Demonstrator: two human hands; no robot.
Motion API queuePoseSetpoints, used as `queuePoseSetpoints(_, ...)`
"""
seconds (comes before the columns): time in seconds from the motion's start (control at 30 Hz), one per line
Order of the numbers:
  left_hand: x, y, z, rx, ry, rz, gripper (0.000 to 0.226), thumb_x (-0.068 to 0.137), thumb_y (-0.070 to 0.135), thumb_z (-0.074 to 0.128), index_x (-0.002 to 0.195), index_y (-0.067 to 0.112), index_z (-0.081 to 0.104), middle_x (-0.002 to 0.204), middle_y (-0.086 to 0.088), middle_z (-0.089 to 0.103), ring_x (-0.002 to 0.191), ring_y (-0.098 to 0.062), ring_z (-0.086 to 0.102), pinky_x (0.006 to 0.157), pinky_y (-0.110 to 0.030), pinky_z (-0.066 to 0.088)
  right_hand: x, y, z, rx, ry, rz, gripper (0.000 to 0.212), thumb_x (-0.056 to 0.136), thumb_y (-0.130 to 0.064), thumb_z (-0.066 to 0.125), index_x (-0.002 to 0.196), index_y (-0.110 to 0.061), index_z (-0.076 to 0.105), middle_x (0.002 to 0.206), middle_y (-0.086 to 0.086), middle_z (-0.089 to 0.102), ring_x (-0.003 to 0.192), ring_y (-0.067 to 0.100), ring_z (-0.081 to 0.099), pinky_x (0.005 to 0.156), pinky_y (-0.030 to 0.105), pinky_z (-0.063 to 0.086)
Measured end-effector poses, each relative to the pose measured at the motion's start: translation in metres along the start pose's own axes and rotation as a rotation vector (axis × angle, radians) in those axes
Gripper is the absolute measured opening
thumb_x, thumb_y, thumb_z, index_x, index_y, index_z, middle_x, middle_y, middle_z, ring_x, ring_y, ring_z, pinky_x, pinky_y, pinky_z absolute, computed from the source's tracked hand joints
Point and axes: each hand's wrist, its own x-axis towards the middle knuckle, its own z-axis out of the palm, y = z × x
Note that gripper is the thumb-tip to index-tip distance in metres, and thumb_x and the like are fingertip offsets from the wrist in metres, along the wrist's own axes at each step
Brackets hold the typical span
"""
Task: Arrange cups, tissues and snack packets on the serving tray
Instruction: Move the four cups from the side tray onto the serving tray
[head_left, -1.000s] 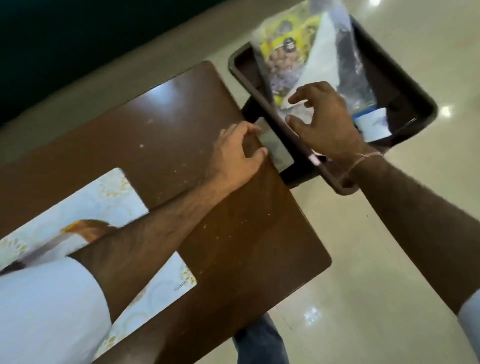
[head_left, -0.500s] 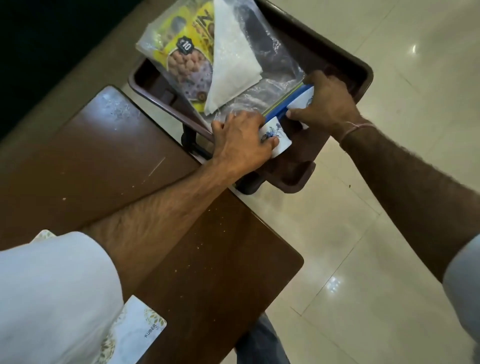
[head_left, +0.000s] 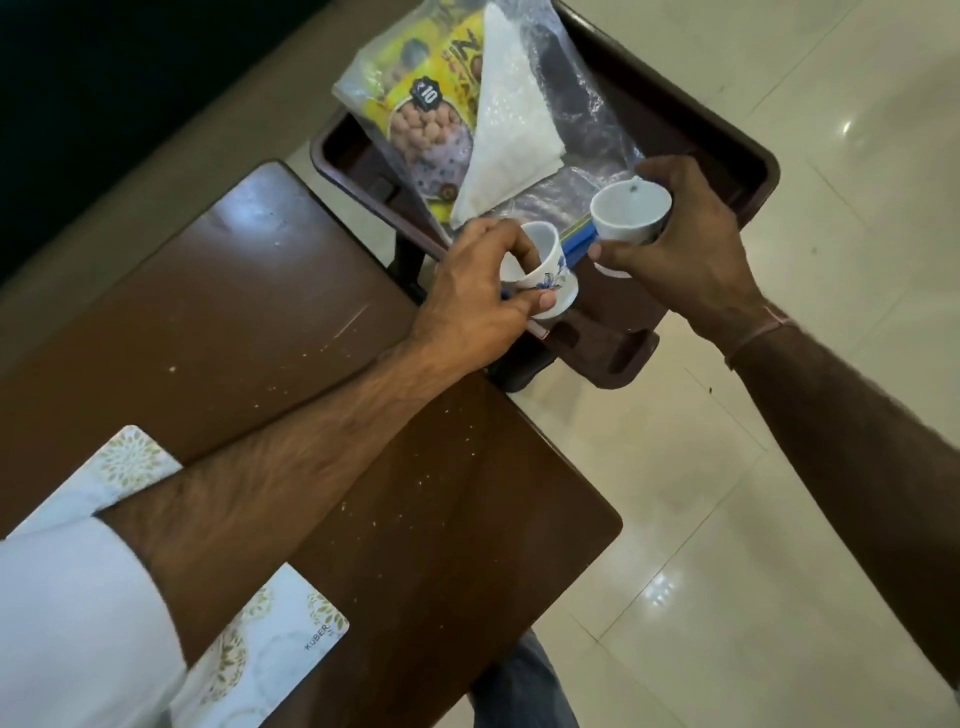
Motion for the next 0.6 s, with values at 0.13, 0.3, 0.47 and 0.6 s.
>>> queuePoseSetpoints(0.13,-0.039,-0.014,-0.028,-0.090,0.068,-0.016,0.049,0.073,0.017,0.085,0.109,0.028,0.052,0.122,0.000,0.053,0.110,-0.015,0.055,0.089,-0.038,0.055,-0.028,-0.036,0.018,0.083,-0.069,-0.114,0.080,0.067,-0.032,0.088,0.135,-0.018,0.049,0.132,0.003,0.058,0.118,0.018,0.056,0.099,0.028,0.047)
queuePoseSetpoints(0.3,-0.103,-0.043,-0.067,-0.105,0.179,-0.085,0.073,0.069,0.018,0.087,0.126,0.036,0.046,0.126,0.006,0.051,0.114,-0.009,0.055,0.092,-0.033,0.055,-0.067,-0.084,0.058,0.124,-0.177,-0.280,0.079,0.069,-0.024,0.087,0.139,-0.015,0.050,0.134,0.007,0.057,0.124,0.021,0.054,0.106,0.033,0.045)
queuePoseSetpoints(0.47,-0.175,-0.085,-0.110,-0.023,0.250,-0.218,0.081,0.068,0.016,0.089,0.136,0.032,0.049,0.132,0.006,0.048,0.118,-0.010,0.051,0.092,-0.014,0.042,-0.115,-0.134,0.110,0.195,-0.284,-0.329,0.083,0.066,-0.022,0.090,0.139,-0.016,0.051,0.135,0.002,0.058,0.123,0.016,0.057,0.105,0.037,0.048)
queuePoseSetpoints(0.6,-0.233,-0.119,-0.144,0.076,0.276,-0.287,0.078,0.067,0.010,0.090,0.134,0.027,0.053,0.135,0.003,0.048,0.119,-0.010,0.049,0.084,0.003,0.032,-0.163,-0.164,0.154,0.165,-0.357,-0.349,0.084,0.066,-0.023,0.090,0.140,-0.023,0.049,0.138,-0.003,0.055,0.126,0.020,0.053,0.105,0.043,0.048)
